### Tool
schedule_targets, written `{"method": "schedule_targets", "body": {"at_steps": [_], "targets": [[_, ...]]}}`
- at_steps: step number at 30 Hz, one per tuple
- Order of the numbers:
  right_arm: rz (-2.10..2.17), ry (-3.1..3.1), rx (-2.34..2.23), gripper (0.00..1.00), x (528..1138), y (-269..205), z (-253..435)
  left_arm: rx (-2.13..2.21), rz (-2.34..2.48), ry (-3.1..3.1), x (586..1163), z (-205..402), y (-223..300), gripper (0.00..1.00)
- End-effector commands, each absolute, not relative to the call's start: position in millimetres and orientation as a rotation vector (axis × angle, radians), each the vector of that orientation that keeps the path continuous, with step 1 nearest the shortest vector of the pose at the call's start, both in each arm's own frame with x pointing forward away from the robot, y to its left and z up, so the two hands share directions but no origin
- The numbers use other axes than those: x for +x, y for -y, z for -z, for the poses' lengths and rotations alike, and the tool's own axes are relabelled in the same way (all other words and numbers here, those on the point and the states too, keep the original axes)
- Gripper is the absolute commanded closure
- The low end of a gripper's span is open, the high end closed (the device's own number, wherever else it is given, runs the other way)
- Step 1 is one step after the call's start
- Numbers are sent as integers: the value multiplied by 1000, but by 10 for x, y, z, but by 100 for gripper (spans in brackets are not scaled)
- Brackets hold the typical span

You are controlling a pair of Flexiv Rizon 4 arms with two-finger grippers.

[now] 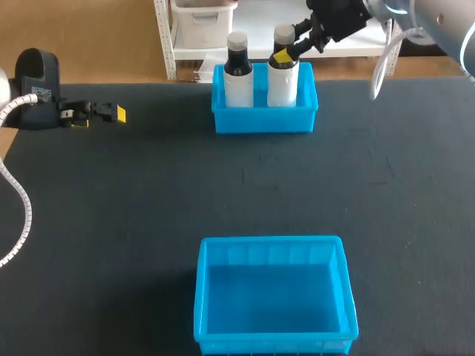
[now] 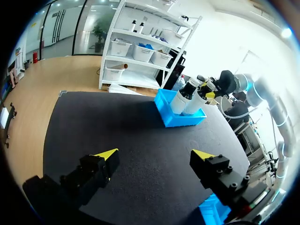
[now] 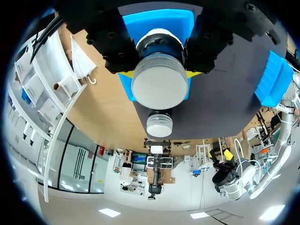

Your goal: Pick up the bottle, and place it in the far bin if it is heavy, or in the near bin if it is light.

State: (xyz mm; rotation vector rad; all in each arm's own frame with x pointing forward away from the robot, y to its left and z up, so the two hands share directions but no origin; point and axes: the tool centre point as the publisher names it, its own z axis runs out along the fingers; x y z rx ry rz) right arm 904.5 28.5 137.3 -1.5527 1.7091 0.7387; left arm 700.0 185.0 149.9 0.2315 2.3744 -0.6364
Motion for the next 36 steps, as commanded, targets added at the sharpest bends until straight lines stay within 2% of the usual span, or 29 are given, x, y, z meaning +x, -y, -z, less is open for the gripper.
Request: {"method": "schedule_targets", "body": {"at_steps": [1, 17, 18, 22, 23, 24, 25, 36], "targets": [[-844, -1695, -1620, 100, 9160, -296, -1367, 231, 636, -2374, 7000, -1500, -1850, 0], [-868, -1717, -1613, 100, 9179, -292, -1252, 231, 636, -2374, 7000, -1500, -1850, 0], [-869, -1717, -1613, 76, 9179, -290, -1250, 231, 636, -2374, 7000, -1500, -1850, 0], [-871, -1722, -1615, 51, 9177, -278, -1235, 231, 636, -2374, 7000, -1500, -1850, 0], [-871, -1724, -1615, 33, 9176, -275, -1230, 231, 636, -2374, 7000, -1500, -1850, 0], [-872, -1726, -1615, 11, 9176, -271, -1226, 231, 636, -2374, 7000, -1500, -1850, 0], [-872, -1728, -1615, 1, 9176, -268, -1221, 231, 636, -2374, 7000, -1500, -1850, 0], [-870, -1759, -1606, 0, 9161, -219, -1215, 231, 636, -2374, 7000, -1500, -1850, 0]]}}
